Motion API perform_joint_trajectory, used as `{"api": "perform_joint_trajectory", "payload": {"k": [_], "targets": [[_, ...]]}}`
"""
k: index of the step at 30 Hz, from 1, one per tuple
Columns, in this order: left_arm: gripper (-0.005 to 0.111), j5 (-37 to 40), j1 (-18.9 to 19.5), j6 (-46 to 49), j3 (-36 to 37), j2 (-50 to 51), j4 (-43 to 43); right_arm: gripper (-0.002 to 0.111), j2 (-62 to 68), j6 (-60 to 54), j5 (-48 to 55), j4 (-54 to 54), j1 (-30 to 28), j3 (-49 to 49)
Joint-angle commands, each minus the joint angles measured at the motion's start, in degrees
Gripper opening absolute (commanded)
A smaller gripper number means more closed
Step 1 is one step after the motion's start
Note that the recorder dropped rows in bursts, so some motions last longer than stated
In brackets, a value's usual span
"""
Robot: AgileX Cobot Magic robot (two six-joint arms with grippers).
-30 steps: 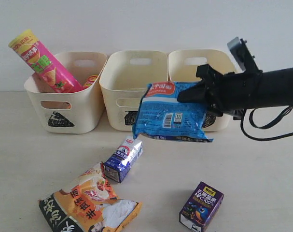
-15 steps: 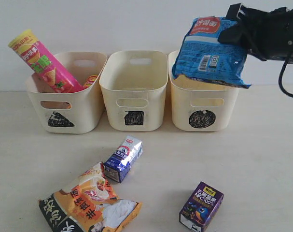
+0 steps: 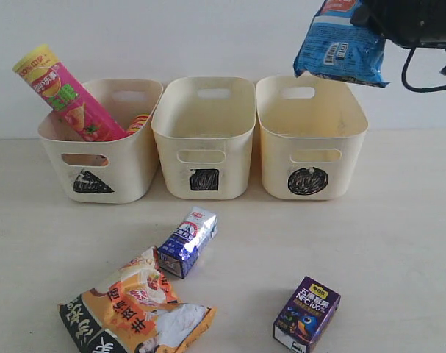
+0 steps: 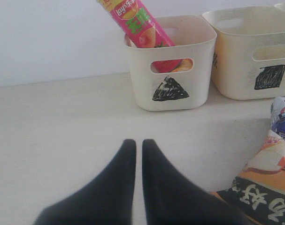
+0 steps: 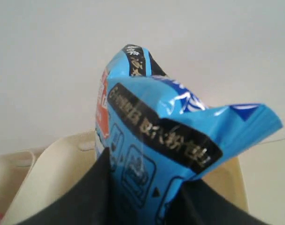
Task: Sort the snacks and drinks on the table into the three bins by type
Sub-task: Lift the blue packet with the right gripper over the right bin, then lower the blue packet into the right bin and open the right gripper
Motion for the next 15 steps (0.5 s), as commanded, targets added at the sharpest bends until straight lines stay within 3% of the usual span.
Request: {"api": "perform_joint_trajectory", "payload": {"k": [1, 11, 15], "targets": [[0.004, -0.28, 0.00, 0.17, 0.18, -0.13, 0.10, 0.000, 4.42, -1.11, -4.13, 0.42, -0.03, -3.23], [0.004, -0.28, 0.00, 0.17, 0.18, -0.13, 0.10, 0.000, 14.69, -1.36, 1.45, 0.42, -0.03, -9.57], [0.004, -0.28, 0.00, 0.17, 0.18, -0.13, 0.10, 0.016, 16.45, -0.56, 2.82, 0.42, -0.03, -11.09]]}}
